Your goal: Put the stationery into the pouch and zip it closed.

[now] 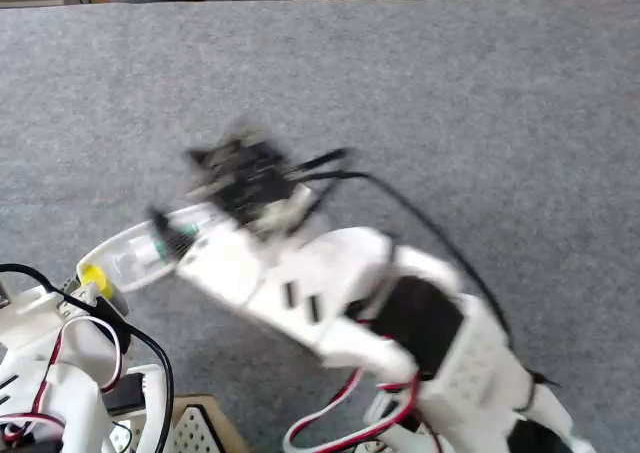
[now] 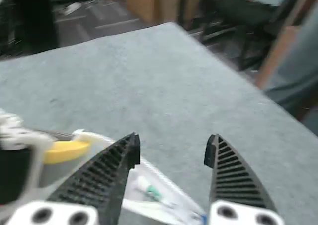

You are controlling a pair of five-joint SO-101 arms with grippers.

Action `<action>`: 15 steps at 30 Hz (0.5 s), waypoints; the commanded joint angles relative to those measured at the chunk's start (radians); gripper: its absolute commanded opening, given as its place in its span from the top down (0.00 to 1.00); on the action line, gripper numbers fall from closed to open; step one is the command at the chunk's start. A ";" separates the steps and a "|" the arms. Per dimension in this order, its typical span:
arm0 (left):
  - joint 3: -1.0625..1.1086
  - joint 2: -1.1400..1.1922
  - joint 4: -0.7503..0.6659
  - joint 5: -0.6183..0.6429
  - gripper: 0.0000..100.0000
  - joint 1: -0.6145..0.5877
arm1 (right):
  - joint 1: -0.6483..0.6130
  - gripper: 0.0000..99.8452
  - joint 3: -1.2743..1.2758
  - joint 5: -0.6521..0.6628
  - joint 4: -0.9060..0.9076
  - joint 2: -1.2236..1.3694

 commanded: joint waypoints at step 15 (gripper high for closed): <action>-0.013 0.025 0.005 0.005 0.97 0.002 | 0.468 0.77 0.526 -0.006 -0.127 0.236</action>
